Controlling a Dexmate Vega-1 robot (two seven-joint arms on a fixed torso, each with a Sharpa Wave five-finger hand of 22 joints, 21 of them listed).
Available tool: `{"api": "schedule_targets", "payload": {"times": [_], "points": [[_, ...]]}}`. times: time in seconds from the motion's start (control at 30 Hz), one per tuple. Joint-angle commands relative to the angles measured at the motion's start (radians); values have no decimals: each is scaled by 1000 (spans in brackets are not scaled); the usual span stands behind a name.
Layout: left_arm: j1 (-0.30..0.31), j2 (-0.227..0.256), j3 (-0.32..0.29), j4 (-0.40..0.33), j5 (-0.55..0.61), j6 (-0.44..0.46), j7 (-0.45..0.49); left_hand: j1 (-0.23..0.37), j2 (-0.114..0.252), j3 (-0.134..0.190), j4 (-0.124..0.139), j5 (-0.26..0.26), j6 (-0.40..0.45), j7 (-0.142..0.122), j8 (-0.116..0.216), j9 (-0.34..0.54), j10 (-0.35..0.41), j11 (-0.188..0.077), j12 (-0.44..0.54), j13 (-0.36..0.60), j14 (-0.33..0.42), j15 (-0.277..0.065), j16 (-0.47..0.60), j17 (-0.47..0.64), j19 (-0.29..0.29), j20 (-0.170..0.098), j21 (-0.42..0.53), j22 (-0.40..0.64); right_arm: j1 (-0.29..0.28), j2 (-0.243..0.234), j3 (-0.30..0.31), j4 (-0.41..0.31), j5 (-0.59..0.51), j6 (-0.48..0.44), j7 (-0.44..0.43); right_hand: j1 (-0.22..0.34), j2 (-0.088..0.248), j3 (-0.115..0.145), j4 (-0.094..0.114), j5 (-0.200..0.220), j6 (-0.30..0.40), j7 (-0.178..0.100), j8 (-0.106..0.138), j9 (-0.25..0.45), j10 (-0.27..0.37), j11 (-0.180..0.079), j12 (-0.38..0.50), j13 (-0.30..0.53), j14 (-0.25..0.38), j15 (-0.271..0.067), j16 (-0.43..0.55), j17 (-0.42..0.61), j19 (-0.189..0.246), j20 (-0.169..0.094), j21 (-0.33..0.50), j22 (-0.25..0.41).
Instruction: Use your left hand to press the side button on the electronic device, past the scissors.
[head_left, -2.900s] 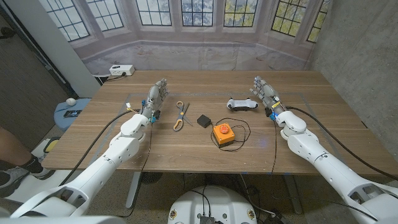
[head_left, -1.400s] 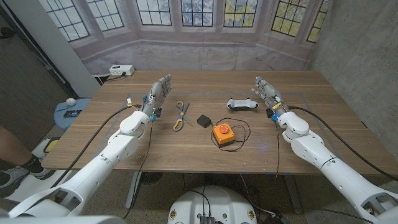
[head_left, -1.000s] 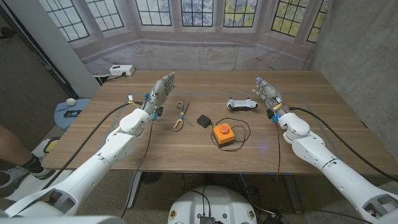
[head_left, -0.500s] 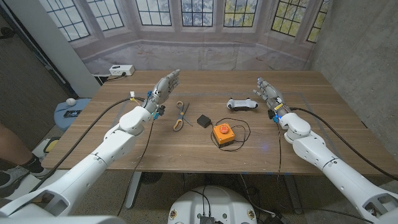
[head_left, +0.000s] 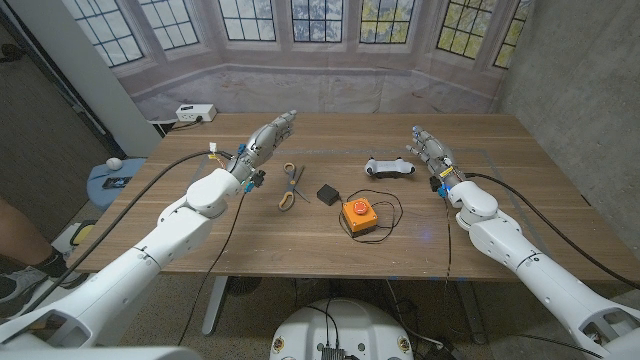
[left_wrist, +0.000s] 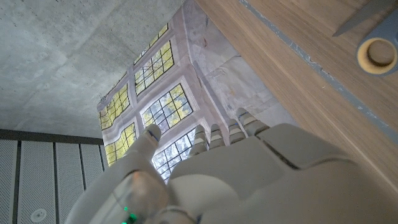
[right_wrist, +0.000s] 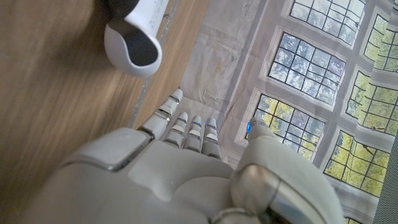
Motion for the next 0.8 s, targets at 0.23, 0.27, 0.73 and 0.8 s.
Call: {"api": "schedule_targets", "payload": {"times": [0.23,0.27,0.73,0.8], "points": [[9,88,21,-77,151,-15,-34,13,-4,-1,-13,5,-1,-14,-1,3,-1,-8,-2,5,-2,2,3,2,1,6,7,1,-15,-3,-1,-27,-15,-6,-32,17,2,7,-10,3,14,-3,3,6,11,3,7,3,11,-29,4,1,12,-45,4,3],[7,92,24,-78,164,-18,-38,13,-5,-2,-14,5,-1,-14,-1,3,-2,-7,-2,5,-2,1,3,2,1,6,7,1,-16,-3,-1,-28,-16,-5,-33,17,2,7,-11,3,14,-3,3,6,11,2,7,3,11,-29,5,1,11,-45,4,3],[-12,121,46,-113,258,-23,-70,18,-8,-8,-26,4,10,-21,3,3,11,-14,2,5,1,-6,4,2,8,-1,9,1,-27,-8,3,-34,-28,5,-44,18,3,10,-16,3,20,-3,3,6,17,-1,8,3,14,-30,6,2,15,-46,4,3],[-17,112,51,-103,235,-35,-93,19,-6,-8,-28,4,11,-20,3,3,14,-14,2,6,4,-3,5,2,12,-1,10,1,-29,-3,4,-30,-32,15,-52,20,3,12,-19,4,27,-2,5,6,23,2,10,3,18,-30,7,2,18,-45,5,3]]}}
